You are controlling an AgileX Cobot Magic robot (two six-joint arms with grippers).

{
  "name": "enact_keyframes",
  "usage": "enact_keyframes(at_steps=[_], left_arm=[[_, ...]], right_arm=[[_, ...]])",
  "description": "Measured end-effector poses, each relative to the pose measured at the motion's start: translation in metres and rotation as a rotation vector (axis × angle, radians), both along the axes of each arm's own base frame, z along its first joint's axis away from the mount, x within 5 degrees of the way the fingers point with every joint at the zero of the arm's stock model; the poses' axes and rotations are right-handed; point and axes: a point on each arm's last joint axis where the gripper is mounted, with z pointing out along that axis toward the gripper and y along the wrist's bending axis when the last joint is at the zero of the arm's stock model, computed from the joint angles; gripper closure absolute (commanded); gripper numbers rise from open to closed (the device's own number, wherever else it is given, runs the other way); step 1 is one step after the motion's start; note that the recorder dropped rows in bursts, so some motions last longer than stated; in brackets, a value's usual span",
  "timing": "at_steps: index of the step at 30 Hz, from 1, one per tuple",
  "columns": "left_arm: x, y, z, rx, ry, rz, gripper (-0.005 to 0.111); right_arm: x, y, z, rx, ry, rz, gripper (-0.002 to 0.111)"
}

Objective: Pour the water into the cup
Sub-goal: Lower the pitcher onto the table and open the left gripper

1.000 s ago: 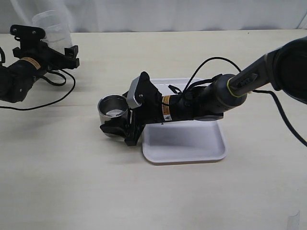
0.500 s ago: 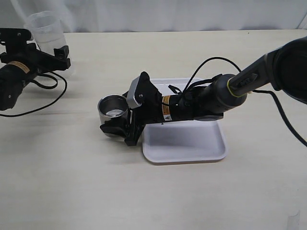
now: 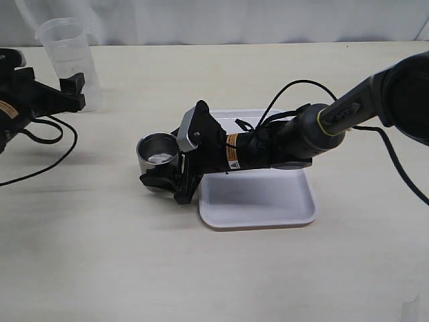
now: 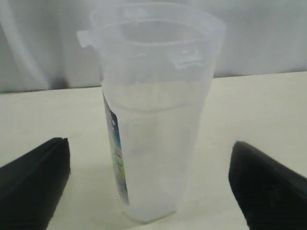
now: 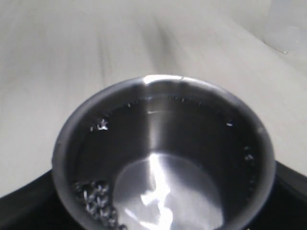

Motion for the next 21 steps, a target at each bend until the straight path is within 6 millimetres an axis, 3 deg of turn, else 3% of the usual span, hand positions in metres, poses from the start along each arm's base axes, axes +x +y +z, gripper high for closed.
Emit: enact_keyframes(at_steps=[11, 21], left_arm=[[-0.059, 0.002, 0.066, 0.007, -0.148, -0.021, 0.023], [-0.115, 0.002, 0.112, 0.042, -0.203, -0.076, 0.023]], right_arm=[[0.0, 0.0, 0.0, 0.0, 0.0, 0.0, 0.104], [0.0, 0.0, 0.0, 0.0, 0.0, 0.0, 0.104]])
